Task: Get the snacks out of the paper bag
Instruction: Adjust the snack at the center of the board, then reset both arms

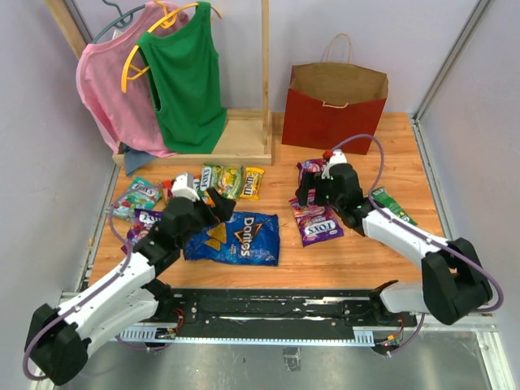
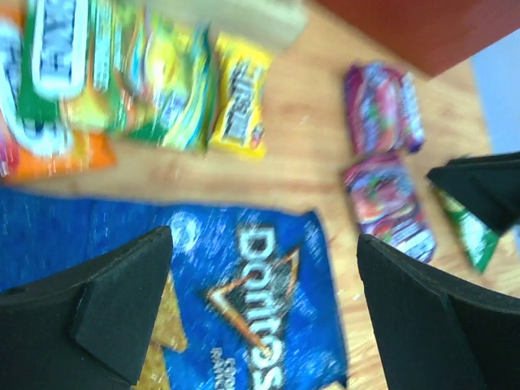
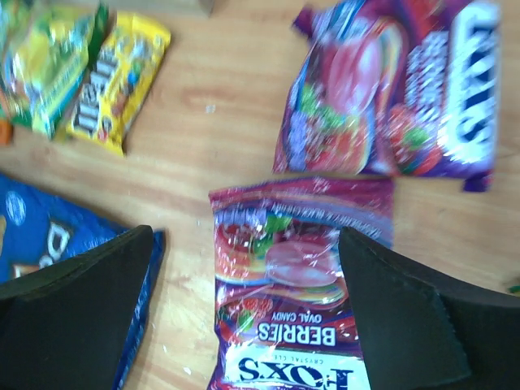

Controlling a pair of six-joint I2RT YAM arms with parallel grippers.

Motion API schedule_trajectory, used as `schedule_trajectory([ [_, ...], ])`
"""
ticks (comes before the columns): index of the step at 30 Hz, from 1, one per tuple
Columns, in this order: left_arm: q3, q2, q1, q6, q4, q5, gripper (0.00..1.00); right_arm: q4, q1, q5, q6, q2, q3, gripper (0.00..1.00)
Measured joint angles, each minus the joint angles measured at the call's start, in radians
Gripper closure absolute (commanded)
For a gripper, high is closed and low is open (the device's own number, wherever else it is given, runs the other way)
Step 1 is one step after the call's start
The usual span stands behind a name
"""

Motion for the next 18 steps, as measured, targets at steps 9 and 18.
schedule_trajectory([
  [9,0.352,-0.013,0.311,0.146,-0.157,0.195,0.00,-0.113,-0.004,0.223,0.017,-0.110,0.116,0.02],
  [18,0.378,-0.006,0.528,0.173,-0.280,0.294,0.00,-0.113,-0.035,0.333,0.015,-0.236,-0.024,0.02],
])
